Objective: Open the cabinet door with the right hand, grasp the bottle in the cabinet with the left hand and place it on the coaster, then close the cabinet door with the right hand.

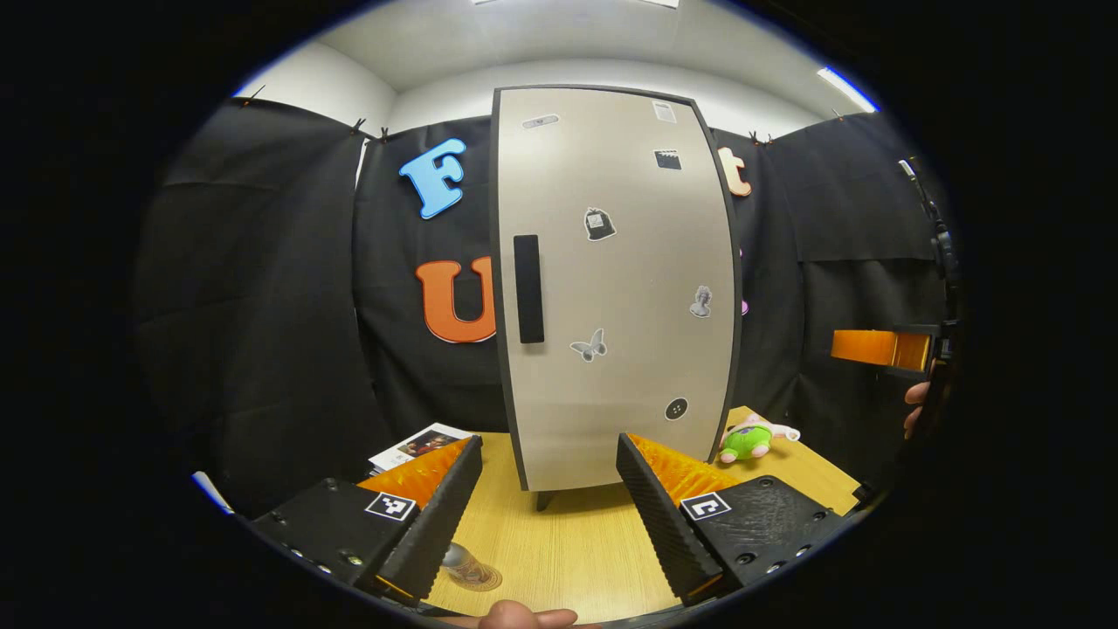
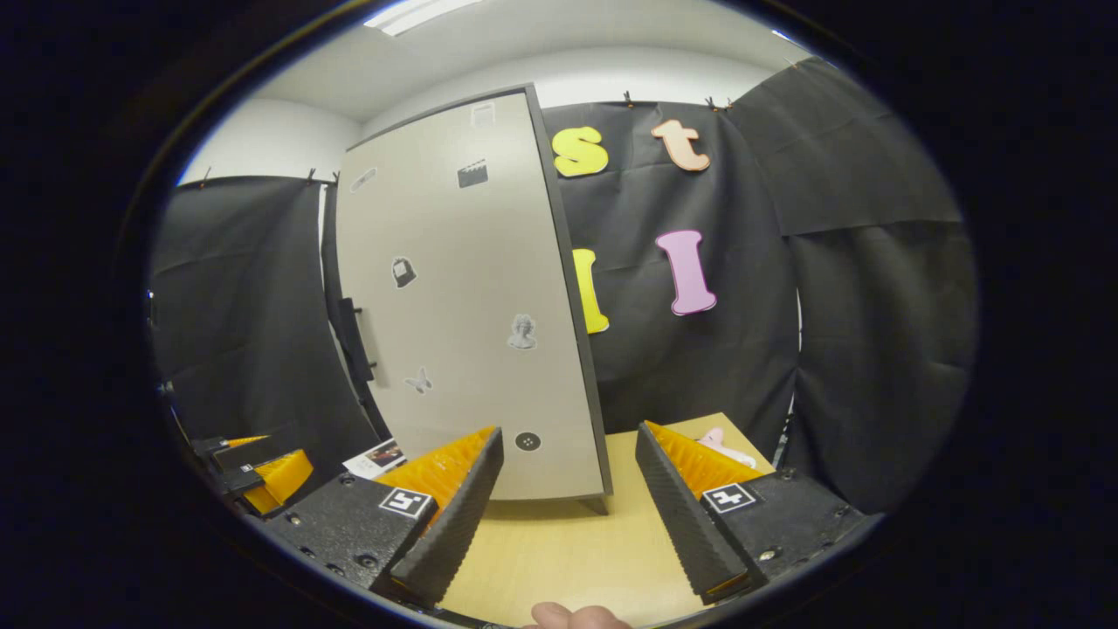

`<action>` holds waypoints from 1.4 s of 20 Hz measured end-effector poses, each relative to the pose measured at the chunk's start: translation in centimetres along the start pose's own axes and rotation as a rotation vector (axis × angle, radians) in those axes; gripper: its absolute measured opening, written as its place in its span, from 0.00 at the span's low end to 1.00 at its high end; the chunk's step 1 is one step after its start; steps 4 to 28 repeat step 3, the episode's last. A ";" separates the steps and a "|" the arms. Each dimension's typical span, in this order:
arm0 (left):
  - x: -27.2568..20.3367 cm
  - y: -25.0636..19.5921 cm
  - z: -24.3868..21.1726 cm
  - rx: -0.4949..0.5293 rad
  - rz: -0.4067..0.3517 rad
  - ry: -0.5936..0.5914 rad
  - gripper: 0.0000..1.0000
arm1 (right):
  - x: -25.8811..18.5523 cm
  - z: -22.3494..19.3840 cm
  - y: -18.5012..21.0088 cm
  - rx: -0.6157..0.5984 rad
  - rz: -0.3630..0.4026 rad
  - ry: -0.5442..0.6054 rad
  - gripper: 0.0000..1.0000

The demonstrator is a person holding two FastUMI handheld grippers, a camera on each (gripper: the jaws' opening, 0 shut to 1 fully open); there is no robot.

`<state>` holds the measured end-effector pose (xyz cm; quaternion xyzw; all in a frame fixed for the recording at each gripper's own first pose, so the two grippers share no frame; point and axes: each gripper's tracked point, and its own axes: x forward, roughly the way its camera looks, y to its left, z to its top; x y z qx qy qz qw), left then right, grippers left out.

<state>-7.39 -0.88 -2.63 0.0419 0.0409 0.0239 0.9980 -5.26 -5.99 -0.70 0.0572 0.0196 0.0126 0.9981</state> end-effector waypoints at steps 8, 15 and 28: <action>0.1 0.0 -0.1 -0.001 -0.001 0.004 0.94 | -0.1 -0.3 -0.1 0.000 -0.002 0.005 0.92; 0.1 0.0 -0.1 -0.001 -0.001 0.004 0.94 | -0.1 -0.3 -0.1 0.000 -0.002 0.005 0.92; 0.1 0.0 -0.1 -0.001 -0.001 0.004 0.94 | -0.1 -0.3 -0.1 0.000 -0.002 0.005 0.92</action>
